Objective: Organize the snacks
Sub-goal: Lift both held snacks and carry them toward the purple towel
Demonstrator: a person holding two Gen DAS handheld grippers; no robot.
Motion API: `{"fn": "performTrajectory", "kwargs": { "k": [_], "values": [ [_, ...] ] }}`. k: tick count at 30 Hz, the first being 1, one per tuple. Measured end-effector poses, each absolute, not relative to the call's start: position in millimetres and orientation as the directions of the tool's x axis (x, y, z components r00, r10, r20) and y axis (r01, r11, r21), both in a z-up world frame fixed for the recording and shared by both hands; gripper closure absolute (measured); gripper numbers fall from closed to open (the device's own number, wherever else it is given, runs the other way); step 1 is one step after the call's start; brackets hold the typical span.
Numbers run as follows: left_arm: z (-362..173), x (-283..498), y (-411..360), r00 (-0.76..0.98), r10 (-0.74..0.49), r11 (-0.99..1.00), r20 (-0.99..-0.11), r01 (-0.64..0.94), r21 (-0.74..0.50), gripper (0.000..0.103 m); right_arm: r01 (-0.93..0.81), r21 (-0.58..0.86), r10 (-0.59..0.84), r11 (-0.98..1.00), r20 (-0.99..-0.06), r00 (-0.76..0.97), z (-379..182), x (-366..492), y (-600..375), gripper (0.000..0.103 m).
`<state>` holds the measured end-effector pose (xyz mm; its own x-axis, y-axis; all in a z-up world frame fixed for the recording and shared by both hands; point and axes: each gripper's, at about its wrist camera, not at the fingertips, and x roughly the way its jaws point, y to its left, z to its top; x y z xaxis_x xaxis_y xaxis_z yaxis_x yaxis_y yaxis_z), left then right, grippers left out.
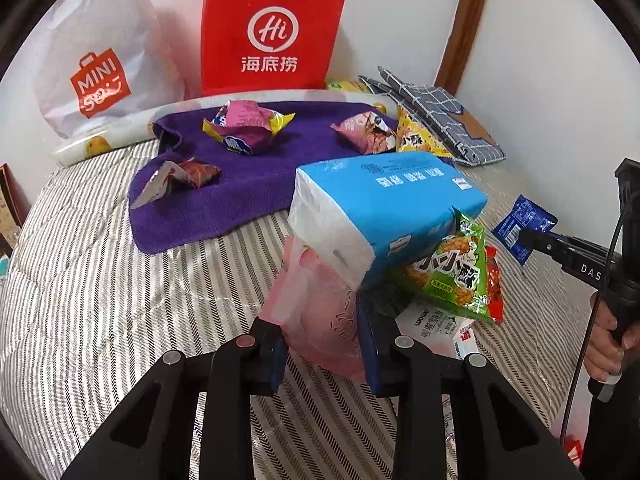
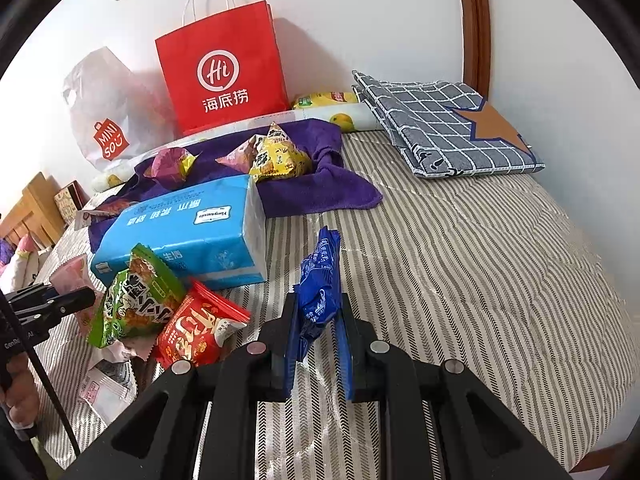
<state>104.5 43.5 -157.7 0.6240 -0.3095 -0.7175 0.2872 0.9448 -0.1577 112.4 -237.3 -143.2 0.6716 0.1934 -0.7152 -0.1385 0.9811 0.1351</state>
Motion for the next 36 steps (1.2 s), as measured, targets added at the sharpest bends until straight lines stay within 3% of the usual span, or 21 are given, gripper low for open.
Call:
{"fn": "performTrajectory", "kwargs": {
  "k": [36],
  "values": [
    [-127,97,40,0.652,-0.406,0.913,-0.64,0.304,-0.27,0.073,-0.198,0.123,0.229,0.972,-0.662,0.713,-115,110,-215,0.086]
  ]
}}
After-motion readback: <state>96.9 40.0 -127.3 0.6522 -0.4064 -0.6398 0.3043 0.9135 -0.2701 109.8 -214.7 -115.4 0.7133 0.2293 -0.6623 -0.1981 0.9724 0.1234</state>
